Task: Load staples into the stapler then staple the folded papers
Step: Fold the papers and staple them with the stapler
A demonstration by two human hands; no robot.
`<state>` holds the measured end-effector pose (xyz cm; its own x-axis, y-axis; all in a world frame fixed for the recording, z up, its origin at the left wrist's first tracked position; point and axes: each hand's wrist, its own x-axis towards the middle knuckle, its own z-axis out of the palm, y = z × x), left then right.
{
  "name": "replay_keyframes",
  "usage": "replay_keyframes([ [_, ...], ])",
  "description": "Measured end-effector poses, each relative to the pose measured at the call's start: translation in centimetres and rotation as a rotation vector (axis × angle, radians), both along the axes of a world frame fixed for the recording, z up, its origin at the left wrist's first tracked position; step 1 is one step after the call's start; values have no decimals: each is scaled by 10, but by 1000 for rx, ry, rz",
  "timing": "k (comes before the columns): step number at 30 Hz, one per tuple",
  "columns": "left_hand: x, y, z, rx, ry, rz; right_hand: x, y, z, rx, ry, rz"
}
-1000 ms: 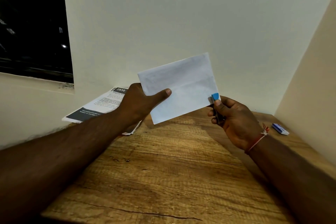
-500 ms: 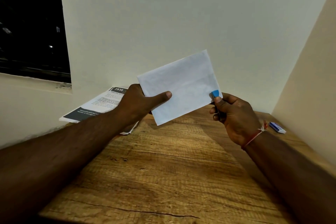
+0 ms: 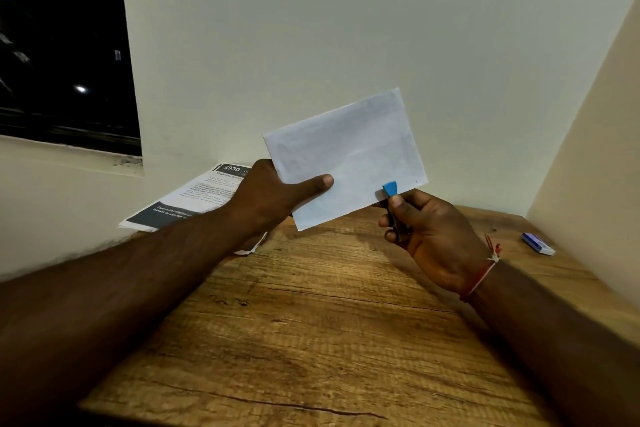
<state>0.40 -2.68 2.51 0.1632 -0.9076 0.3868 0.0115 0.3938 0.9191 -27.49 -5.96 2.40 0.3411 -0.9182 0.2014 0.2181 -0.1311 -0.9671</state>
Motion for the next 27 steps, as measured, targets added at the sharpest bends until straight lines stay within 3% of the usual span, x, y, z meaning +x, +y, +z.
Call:
replay_keyframes([
  [16, 1, -4, -4, -12, 15, -85, 1, 0, -1, -52, 22, -67],
  [27, -4, 3, -2, -2, -46, -39, 5, 1, 3, -106, 96, -243],
])
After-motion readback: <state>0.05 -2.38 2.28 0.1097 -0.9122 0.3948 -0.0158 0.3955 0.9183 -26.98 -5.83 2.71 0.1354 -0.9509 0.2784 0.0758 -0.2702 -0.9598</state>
